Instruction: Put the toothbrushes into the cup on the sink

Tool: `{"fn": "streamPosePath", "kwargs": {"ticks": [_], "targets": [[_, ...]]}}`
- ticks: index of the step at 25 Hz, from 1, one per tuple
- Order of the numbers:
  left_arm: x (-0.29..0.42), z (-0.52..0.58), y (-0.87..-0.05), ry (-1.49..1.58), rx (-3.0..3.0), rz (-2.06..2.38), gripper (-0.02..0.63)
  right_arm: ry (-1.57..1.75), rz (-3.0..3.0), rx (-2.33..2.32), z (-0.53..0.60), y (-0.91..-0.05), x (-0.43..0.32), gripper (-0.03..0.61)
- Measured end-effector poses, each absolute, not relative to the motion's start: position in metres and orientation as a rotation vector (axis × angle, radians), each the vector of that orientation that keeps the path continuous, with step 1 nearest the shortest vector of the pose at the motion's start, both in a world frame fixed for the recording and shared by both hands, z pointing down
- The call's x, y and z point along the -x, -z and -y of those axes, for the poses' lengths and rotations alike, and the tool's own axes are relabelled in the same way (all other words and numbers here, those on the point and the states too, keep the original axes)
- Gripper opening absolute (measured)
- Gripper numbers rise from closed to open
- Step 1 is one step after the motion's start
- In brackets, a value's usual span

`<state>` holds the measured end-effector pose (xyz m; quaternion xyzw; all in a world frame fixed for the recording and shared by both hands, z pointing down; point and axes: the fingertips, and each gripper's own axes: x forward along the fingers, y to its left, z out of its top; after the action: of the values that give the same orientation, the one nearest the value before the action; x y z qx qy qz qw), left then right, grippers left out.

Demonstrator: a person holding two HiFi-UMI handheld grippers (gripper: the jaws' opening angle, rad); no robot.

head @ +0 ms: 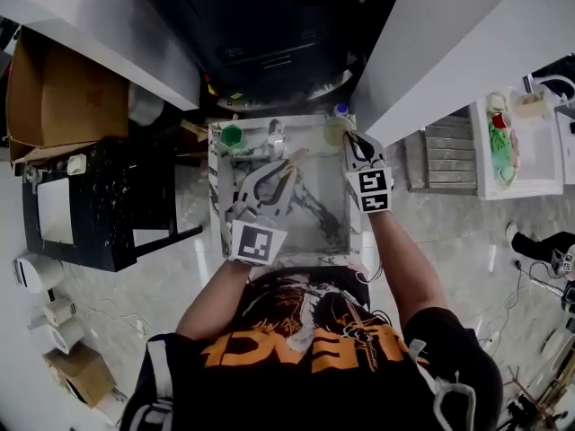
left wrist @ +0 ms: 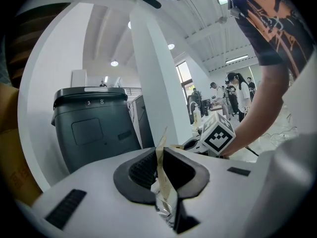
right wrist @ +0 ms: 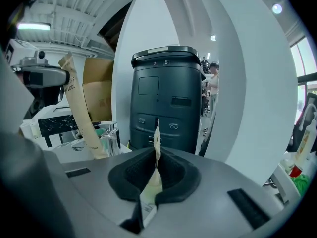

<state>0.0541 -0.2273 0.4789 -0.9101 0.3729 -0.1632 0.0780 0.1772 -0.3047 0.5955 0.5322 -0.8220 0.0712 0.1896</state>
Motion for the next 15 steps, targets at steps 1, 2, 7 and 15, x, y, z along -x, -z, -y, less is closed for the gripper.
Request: {"fn": "streamPosePath", "kwargs": {"ticks": [1, 2, 7, 15], "targets": [[-0.056, 0.228, -0.480, 0.496, 2.731, -1.120, 0.058, -0.203, 2.311, -1.496, 0.307, -0.597, -0.178, 0.026], [-0.058, 0.228, -0.482, 0.501, 2.737, -1.120, 0.058, -0.203, 2.309, -1.496, 0.308, -0.599, -0.179, 0.035], [-0.067, 0.226, -0.488, 0.533, 2.747, -1.094, 0.058, -0.220, 2.317, -1.441, 0.308, -0.607, -0.177, 0.212], [-0.068, 0.229, -0.484, 0.522, 2.745, -1.102, 0.058, -0.103, 2.430, -1.313, 0.276, -0.579, -0.154, 0.253]]}}
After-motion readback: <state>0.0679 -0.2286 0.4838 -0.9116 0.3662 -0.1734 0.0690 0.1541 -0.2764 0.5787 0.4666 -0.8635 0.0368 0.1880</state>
